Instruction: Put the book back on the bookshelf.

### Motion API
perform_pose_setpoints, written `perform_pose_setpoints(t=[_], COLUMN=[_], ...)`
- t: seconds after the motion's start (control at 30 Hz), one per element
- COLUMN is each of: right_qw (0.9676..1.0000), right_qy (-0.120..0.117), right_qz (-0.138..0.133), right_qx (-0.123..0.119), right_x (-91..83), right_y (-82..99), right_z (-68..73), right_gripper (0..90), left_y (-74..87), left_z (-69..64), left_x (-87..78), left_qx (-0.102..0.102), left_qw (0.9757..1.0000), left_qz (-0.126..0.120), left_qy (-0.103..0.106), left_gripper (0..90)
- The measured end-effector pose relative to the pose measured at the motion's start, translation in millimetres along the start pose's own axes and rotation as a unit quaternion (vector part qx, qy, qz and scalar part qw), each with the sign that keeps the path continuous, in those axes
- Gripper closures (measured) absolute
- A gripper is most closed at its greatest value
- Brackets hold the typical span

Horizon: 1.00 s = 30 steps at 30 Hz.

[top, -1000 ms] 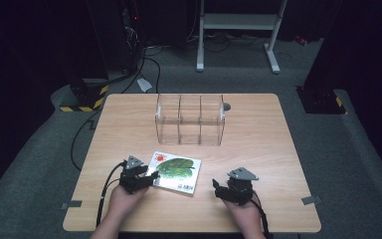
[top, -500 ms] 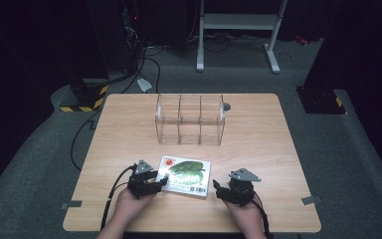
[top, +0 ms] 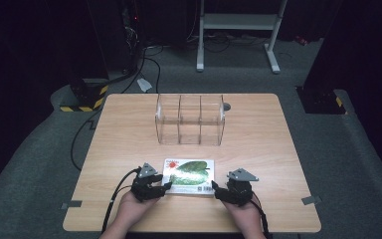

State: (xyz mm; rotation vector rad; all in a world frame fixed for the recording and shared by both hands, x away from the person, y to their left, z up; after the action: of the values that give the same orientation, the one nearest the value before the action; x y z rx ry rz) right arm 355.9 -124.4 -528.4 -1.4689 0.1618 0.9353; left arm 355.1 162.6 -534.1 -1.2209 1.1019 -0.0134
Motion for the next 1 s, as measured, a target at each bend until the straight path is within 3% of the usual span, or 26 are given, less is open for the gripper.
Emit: perform_pose_setpoints(t=[0.13,0.33,0.4,0.53,0.6,0.7,1.0], right_qw=[1.0,0.9998,0.9997,0.9993,0.9988,0.9976,0.9969], right_qy=[-0.004,-0.019,-0.022,-0.034,-0.04,-0.047,-0.055], right_qz=[0.006,0.009,0.008,0.014,0.029,0.05,0.056], right_qx=[-0.002,0.003,0.006,0.008,0.006,0.007,0.005], right_x=[3.0,4.9,5.5,7.7,11.6,16.3,18.2], right_y=[1.2,1.8,1.9,2.1,2.9,4.7,5.9], right_z=[0.6,4.9,6.9,11.3,15.7,19.9,25.6], right_gripper=[25.1,26.7,26.8,27.1,24.5,22.8,19.1], left_y=[-1.5,-1.6,-2.1,-1.9,-1.9,-1.8,-0.3], left_z=[-5.2,-8.0,-7.9,-8.1,-7.9,-7.5,-3.5], left_x=[-0.3,0.3,2.1,4.7,6.7,7.8,12.1], left_qx=[0.01,0.008,-0.003,-0.019,-0.032,-0.044,-0.056], left_qw=[0.9999,0.9999,1.0,0.9997,0.999,0.9985,0.9982], left_qz=[-0.003,-0.003,-0.008,-0.014,-0.024,-0.028,-0.022], left_qy=[0.005,0.009,-0.004,-0.01,-0.018,-0.013,-0.007], left_gripper=[49.6,48.1,41.9,37.9,34.4,33.4,33.9])
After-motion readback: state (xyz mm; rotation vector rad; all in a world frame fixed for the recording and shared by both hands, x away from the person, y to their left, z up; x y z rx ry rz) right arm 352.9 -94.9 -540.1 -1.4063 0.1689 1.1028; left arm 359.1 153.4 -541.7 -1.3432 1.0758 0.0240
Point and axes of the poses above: each handheld gripper's, and its own axes: x roughly forward along the jaws, y roughly out of its underside, z roughly to its left, the point moved 3 cm from there along x, roughly forward along the jaws, and after that the axes turned 7 degrees about x, right-handed, at the moved point
